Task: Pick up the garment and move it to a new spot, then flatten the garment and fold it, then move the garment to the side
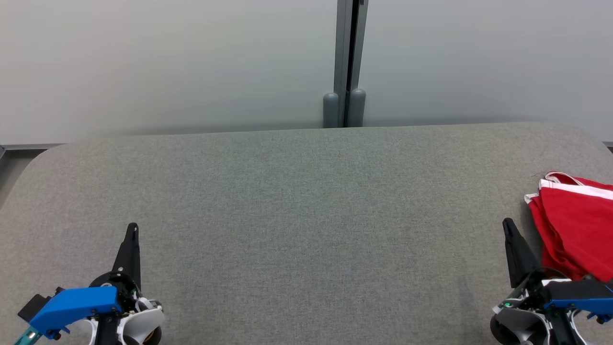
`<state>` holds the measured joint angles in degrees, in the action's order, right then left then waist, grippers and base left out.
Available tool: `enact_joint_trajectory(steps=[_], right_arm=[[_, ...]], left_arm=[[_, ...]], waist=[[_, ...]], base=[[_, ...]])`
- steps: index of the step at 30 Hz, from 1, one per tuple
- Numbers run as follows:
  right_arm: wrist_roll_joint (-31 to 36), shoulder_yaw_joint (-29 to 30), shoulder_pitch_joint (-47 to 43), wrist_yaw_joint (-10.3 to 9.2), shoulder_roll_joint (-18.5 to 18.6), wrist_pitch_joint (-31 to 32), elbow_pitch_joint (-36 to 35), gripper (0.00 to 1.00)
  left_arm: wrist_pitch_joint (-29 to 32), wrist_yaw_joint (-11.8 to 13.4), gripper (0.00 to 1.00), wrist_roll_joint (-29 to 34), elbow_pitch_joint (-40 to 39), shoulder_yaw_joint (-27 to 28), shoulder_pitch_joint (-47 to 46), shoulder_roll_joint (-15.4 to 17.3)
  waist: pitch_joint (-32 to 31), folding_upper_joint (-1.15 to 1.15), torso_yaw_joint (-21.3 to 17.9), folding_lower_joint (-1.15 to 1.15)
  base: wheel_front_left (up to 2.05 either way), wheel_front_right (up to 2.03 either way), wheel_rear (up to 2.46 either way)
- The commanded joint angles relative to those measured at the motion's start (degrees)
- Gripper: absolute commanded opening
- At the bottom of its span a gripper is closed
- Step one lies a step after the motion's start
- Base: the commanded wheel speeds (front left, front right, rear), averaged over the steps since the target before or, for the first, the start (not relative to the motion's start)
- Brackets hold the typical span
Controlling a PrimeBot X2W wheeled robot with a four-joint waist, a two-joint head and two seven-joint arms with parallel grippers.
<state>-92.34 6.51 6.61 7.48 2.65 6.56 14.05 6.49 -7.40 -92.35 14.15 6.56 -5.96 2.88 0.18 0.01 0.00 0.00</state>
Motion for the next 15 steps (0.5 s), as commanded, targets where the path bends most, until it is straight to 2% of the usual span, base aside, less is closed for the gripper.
enact_joint_trajectory(steps=[1, 15], right_arm=[[-0.1, 0.1, -0.8, 0.02, 0.4, 0.2, -0.2, 0.0], [-0.1, 0.1, -0.8, 0.02, 0.4, 0.2, -0.2, 0.0]], left_arm=[[0.3, -0.3, 0.0, -0.2, -0.3, 0.1, -0.5, 0.0], [0.3, -0.3, 0.0, -0.2, -0.3, 0.1, -0.5, 0.0]], waist=[[0.0, -0.01, 0.0, 0.0], [0.0, -0.01, 0.0, 0.0]], base=[[0.0, 0.0, 0.0], [0.0, 0.0, 0.0]])
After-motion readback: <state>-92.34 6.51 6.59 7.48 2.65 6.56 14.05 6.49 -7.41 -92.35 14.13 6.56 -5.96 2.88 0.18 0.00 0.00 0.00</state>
